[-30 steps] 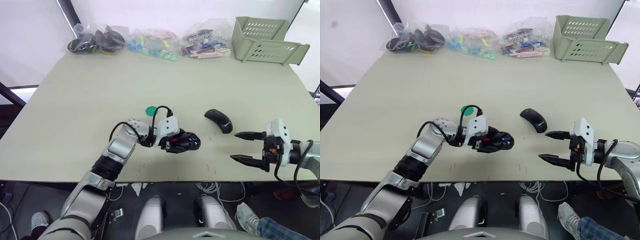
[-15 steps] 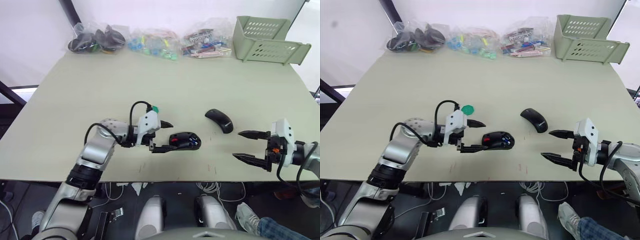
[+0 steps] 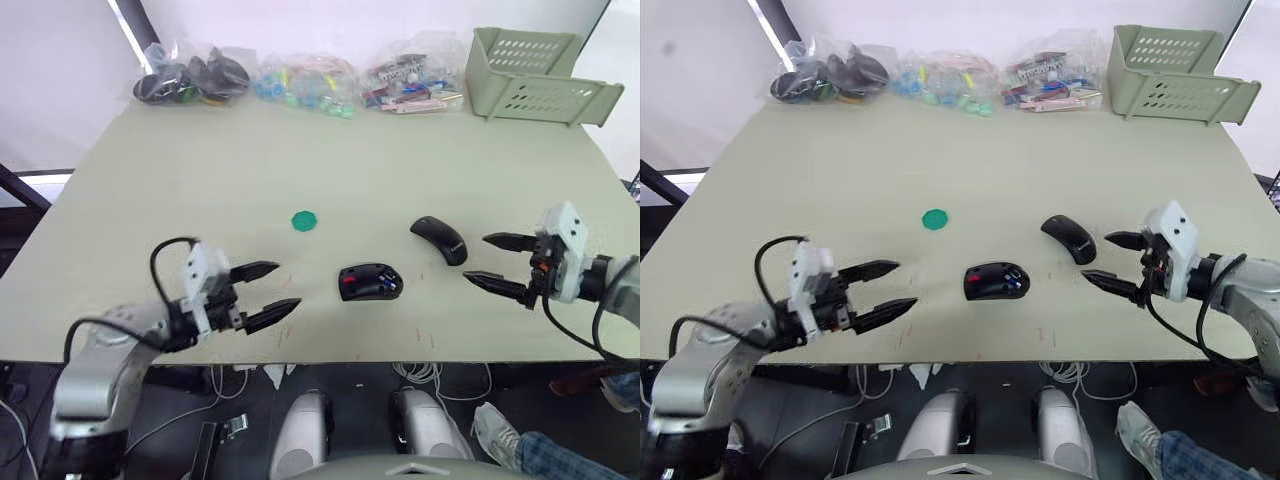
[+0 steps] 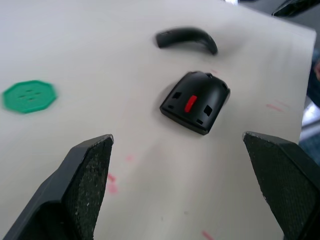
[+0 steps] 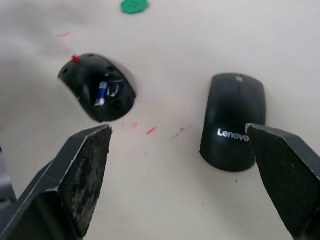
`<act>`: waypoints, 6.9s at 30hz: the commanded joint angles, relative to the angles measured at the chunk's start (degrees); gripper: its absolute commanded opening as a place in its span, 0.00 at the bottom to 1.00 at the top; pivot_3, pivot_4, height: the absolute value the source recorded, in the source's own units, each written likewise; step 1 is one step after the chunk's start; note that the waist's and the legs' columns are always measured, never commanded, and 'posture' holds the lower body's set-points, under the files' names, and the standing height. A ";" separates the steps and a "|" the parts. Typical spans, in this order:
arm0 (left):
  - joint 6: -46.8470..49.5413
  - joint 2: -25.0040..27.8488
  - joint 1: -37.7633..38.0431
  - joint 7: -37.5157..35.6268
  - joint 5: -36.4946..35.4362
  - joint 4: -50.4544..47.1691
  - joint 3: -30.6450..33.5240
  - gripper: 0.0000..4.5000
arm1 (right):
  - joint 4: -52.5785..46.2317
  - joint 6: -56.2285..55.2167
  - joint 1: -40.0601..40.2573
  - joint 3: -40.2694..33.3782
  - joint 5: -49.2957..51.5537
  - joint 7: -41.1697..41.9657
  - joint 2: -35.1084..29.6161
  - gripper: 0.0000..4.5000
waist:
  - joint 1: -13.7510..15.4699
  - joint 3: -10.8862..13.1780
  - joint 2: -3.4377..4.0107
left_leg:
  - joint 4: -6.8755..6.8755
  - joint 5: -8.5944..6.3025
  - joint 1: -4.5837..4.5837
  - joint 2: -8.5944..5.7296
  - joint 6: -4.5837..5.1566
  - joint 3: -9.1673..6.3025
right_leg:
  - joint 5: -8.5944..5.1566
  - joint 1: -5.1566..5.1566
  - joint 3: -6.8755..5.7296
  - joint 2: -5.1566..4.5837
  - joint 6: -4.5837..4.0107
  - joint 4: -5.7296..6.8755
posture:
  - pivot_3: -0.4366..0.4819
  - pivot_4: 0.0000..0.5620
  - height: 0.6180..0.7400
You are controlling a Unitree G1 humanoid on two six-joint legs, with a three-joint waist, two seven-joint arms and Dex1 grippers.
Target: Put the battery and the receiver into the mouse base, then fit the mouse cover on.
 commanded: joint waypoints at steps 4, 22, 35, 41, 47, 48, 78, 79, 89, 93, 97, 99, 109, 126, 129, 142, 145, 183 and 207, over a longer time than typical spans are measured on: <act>-5.62 0.91 4.37 -7.13 -8.73 -1.34 5.49 0.98 | 3.03 11.90 -10.84 4.72 0.72 -4.08 -0.33 1.00 | 1.15 0.12 -0.18 | -0.03 -0.01 -0.08 0.00 -0.01 0.05 | -0.16 -0.09 -0.20 -0.02 0.09 -0.12 | 0.48 0.27 1.00; -6.91 1.42 5.23 -6.73 -11.00 -0.93 3.44 0.98 | 13.24 15.29 -18.75 12.09 -8.74 -14.18 8.86 1.00 | 0.71 0.18 -0.18 | -0.29 -0.01 -0.21 -0.04 0.01 0.32 | -0.03 -0.26 -0.10 0.02 -0.08 -0.26 | 0.48 0.27 1.00; -6.14 1.93 4.99 -6.53 -12.60 -1.86 2.29 0.98 | 13.55 11.22 -14.42 10.92 -10.38 -13.69 11.12 1.00 | -0.30 0.18 -0.20 | -0.30 -0.01 -0.19 -0.03 0.02 0.32 | -0.05 -0.26 -0.09 0.05 -0.03 -0.23 | 0.48 0.27 1.00; -6.96 2.09 4.71 -7.11 -13.05 -1.52 2.08 0.98 | 13.90 10.25 -13.93 10.55 -10.80 -13.76 11.79 1.00 | -0.36 0.18 -0.19 | -0.31 -0.01 -0.19 -0.03 0.02 0.32 | -0.07 -0.27 -0.08 0.07 -0.01 -0.22 | 0.48 0.27 1.00; -7.40 1.81 4.50 -7.28 -13.41 -0.98 2.67 0.98 | 15.66 8.73 -14.46 10.91 -11.60 -13.80 12.58 1.00 | -0.35 0.19 -0.19 | -0.31 -0.01 -0.19 -0.02 0.02 0.32 | -0.08 -0.27 -0.08 0.07 0.02 -0.23 | 0.48 0.27 1.00; -7.43 1.73 4.59 -7.31 -13.50 -1.02 2.74 0.98 | 15.76 8.67 -14.46 10.93 -11.66 -13.74 12.66 1.00 | -0.35 0.19 -0.19 | -0.31 -0.01 -0.19 -0.03 0.01 0.33 | -0.08 -0.27 -0.08 0.07 0.01 -0.23 | 0.48 0.27 1.00; -9.69 1.34 6.30 -7.62 -13.42 0.27 2.20 0.98 | 16.27 7.98 -15.25 11.78 -13.82 -12.92 14.33 1.00 | -0.35 0.19 -0.19 | -0.32 -0.01 -0.19 -0.02 0.01 0.32 | -0.09 -0.27 -0.07 0.06 0.02 -0.23 | 0.48 0.27 1.00; -9.76 1.33 6.32 -7.67 -13.38 0.35 2.19 0.98 | 16.28 7.98 -15.26 11.75 -13.89 -12.88 14.34 1.00 | -0.36 0.19 -0.19 | -0.32 -0.01 -0.19 -0.02 0.01 0.32 | -0.09 -0.27 -0.07 0.06 0.02 -0.23 | 0.48 0.27 1.00; -10.35 1.22 6.51 -7.92 -13.04 0.74 2.01 0.98 | 15.78 7.79 -15.14 12.00 -14.60 -12.38 14.28 1.00 | -0.36 0.19 -0.19 | -0.32 -0.01 -0.19 -0.01 0.01 0.32 | -0.10 -0.28 -0.07 0.06 0.03 -0.23 | 0.48 0.27 1.00; -10.67 1.20 6.60 -7.98 -13.03 0.96 1.85 0.98 | 15.39 7.42 -15.04 12.09 -14.93 -12.11 13.99 1.00 | -0.36 0.19 -0.19 | -0.33 -0.01 -0.19 0.00 0.01 0.33 | -0.10 -0.28 -0.07 0.05 0.03 -0.24 | 0.48 0.27 1.00; -10.82 1.13 6.44 -7.94 -12.87 1.15 1.50 0.98 | 15.27 6.94 -14.93 12.46 -15.45 -11.65 13.60 1.00 | -0.36 0.19 -0.18 | -0.33 -0.01 -0.19 0.00 0.01 0.33 | -0.10 -0.28 -0.07 0.05 0.03 -0.24 | 0.48 0.27 1.00; -10.90 1.15 6.45 -7.94 -12.90 1.20 1.46 0.98 | 15.18 6.93 -14.86 12.46 -15.61 -11.56 13.63 1.00 | -0.36 0.20 -0.19 | -0.33 -0.01 -0.19 -0.01 0.01 0.33 | -0.10 -0.29 -0.07 0.05 0.03 -0.24 | 0.48 0.27 1.00; -11.16 1.02 6.00 -8.04 -12.53 1.67 1.08 0.98 | 15.38 6.32 -14.85 12.64 -16.68 -10.85 13.65 1.00 | -0.35 0.20 -0.19 | -0.33 -0.01 -0.19 0.00 0.01 0.33 | -0.10 -0.29 -0.06 0.05 0.03 -0.24 | 0.48 0.27 1.00; -11.33 0.64 4.54 -8.06 -11.97 2.38 0.10 0.99 | 15.16 5.27 -14.44 13.19 -18.32 -9.76 12.90 0.94 | -0.35 0.21 -0.19 | -0.34 -0.01 -0.19 0.00 0.01 0.33 | -0.10 -0.29 -0.06 0.05 0.03 -0.24 | 0.48 0.27 1.00; -11.45 0.66 4.36 -7.93 -11.96 2.46 -0.12 1.00 | 15.23 4.97 -14.45 13.43 -18.70 -9.51 12.78 0.71 | -0.34 0.21 -0.19 | -0.34 -0.01 -0.19 0.00 0.01 0.33 | -0.10 -0.29 -0.06 0.05 0.03 -0.24 | 0.48 0.27 1.00; -11.82 0.83 4.07 -7.79 -11.98 2.70 -0.18 1.00 | 13.93 3.58 -14.81 13.43 -19.03 -8.19 12.45 0.59 | -0.35 0.23 -0.19 | -0.34 -0.01 -0.19 0.00 0.01 0.33 | -0.10 -0.30 -0.06 0.05 0.03 -0.24 | 0.48 0.27 1.00; -11.80 0.93 4.01 -7.86 -12.10 2.76 -0.04 1.00 | 11.58 3.06 -14.95 13.80 -18.41 -5.93 11.03 0.59 | -0.34 0.31 -0.16 | -0.35 -0.01 -0.19 0.00 0.01 0.34 | -0.10 -0.31 -0.05 0.05 0.04 -0.24 | 0.48 0.27 1.00; -11.93 6.87 4.50 -19.79 -16.32 10.38 7.35 1.00 | 9.73 -3.75 -36.44 44.33 -24.01 20.26 11.77 0.59 | -0.35 0.46 -0.21 | -0.66 0.01 -0.37 0.03 -0.01 0.31 | -0.04 -0.75 -0.03 0.01 -0.15 -0.14 | 0.48 0.27 1.00; -12.14 6.64 5.26 -19.64 -16.28 9.92 7.13 1.00 | 14.63 -5.77 -36.82 45.03 -30.52 25.44 13.57 0.59 | -0.35 0.46 -0.21 | -0.66 0.02 -0.36 0.01 -0.02 0.34 | -0.04 -0.77 -0.04 0.03 -0.16 -0.05 | 0.48 0.27 1.00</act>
